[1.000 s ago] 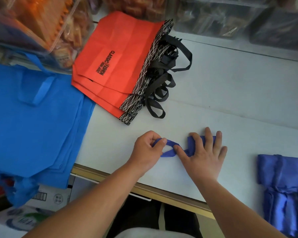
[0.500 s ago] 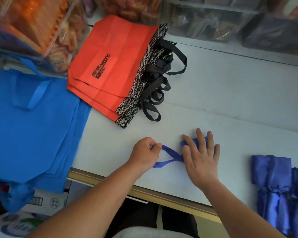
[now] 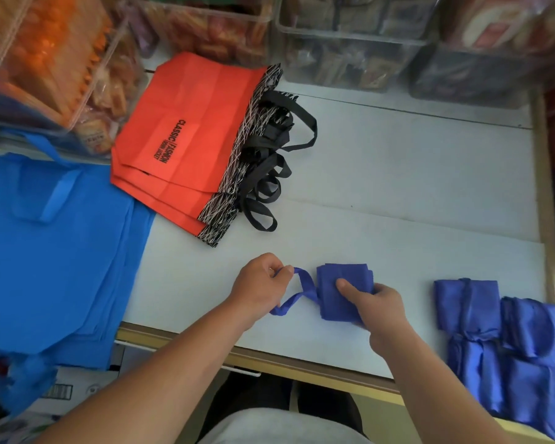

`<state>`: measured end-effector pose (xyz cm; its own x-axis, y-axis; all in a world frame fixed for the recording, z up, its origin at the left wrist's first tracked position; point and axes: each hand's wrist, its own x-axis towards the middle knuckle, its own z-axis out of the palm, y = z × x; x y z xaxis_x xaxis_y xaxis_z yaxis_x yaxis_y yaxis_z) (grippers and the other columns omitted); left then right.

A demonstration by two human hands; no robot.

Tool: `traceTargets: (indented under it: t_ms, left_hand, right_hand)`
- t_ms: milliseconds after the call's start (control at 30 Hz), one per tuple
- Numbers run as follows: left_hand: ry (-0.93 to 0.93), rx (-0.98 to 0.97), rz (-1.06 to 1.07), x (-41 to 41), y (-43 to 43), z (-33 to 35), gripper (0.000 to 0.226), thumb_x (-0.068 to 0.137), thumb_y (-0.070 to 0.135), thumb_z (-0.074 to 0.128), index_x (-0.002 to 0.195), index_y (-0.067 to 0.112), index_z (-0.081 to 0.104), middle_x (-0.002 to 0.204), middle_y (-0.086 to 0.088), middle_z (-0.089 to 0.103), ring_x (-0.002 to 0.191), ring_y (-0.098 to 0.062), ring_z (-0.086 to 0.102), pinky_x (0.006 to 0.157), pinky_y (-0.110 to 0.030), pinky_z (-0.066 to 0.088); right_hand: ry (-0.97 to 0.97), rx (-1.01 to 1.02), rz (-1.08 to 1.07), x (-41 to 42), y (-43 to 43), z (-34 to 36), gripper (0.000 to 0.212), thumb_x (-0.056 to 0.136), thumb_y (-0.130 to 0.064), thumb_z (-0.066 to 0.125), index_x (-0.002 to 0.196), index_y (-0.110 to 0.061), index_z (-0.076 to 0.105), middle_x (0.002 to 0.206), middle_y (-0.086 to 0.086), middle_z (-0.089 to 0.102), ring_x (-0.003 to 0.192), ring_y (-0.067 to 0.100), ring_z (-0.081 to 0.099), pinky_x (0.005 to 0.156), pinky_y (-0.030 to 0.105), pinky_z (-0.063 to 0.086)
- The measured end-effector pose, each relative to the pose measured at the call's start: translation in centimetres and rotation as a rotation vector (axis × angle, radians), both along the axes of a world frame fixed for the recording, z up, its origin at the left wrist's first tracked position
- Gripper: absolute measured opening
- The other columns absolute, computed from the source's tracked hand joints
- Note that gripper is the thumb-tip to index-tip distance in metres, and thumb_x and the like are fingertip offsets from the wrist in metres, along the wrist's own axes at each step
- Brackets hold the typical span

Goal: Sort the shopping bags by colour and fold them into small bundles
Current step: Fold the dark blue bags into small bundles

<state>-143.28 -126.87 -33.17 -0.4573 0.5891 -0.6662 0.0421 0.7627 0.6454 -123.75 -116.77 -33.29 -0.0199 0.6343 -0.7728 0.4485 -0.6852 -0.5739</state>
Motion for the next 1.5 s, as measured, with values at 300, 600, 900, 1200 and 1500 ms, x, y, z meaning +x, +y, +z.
traceTargets:
  t_ms: [300, 600, 900, 1200, 1500]
  left_hand:
    - [-0.157, -0.098, -0.214, 2.2, 1.9, 7.5, 0.021, 0.099, 0.034, 0.064, 0.090, 0.015, 0.062, 0.077, -0.008, 0.059, 0.050, -0.016, 0.053, 0.044, -0.024, 0.046]
    - [-0.153, 0.204, -0.400, 10.9, 4.5, 17.6, 0.021, 0.095, 0.039, 0.069, 0.090, 0.018, 0.067, 0.077, -0.016, 0.065, 0.059, -0.019, 0.058, 0.056, -0.030, 0.050]
    - [-0.164, 0.268, -0.420, 14.6, 3.5, 22.2, 0.030, 0.107, 0.037, 0.050, 0.106, 0.024, 0.077, 0.094, 0.020, 0.069, 0.088, 0.000, 0.064, 0.082, -0.017, 0.051]
    - [0.053, 0.459, -0.350, 15.1, 1.5, 20.1, 0.038, 0.087, 0.018, 0.078, 0.121, 0.031, 0.067, 0.115, 0.014, 0.069, 0.110, -0.006, 0.065, 0.100, -0.030, 0.054]
    - [0.037, 0.428, -0.008, 16.5, 1.1, 19.1, 0.034, 0.072, 0.030, 0.093, 0.085, 0.014, 0.066, 0.072, 0.003, 0.065, 0.060, -0.007, 0.054, 0.061, -0.022, 0.052]
  right_hand:
    - [0.242, 0.737, 0.853, 6.5, -0.8, 12.1, 0.041, 0.074, 0.006, 0.080, 0.098, -0.024, 0.065, 0.092, -0.012, 0.069, 0.084, 0.011, 0.066, 0.067, 0.016, 0.048]
    - [0.249, 1.116, 0.945, 11.9, 1.5, 15.5, 0.025, 0.078, -0.032, 0.075, 0.102, -0.025, 0.074, 0.118, -0.008, 0.062, 0.083, 0.011, 0.064, 0.062, 0.036, 0.054]
    - [0.285, 1.165, 0.839, 13.7, 1.0, 18.4, 0.042, 0.066, -0.054, 0.085, 0.093, -0.023, 0.073, 0.121, -0.026, 0.065, 0.095, 0.010, 0.064, 0.077, 0.031, 0.054]
    - [0.289, 0.805, 0.506, 14.0, 0.9, 19.9, 0.042, 0.067, -0.026, 0.095, 0.091, -0.023, 0.060, 0.079, -0.009, 0.063, 0.070, 0.013, 0.061, 0.059, 0.021, 0.050]
    - [0.313, 0.696, 0.462, 14.0, 0.1, 21.5, 0.036, 0.073, -0.028, 0.091, 0.094, -0.023, 0.062, 0.081, -0.009, 0.066, 0.075, 0.013, 0.066, 0.063, 0.026, 0.056]
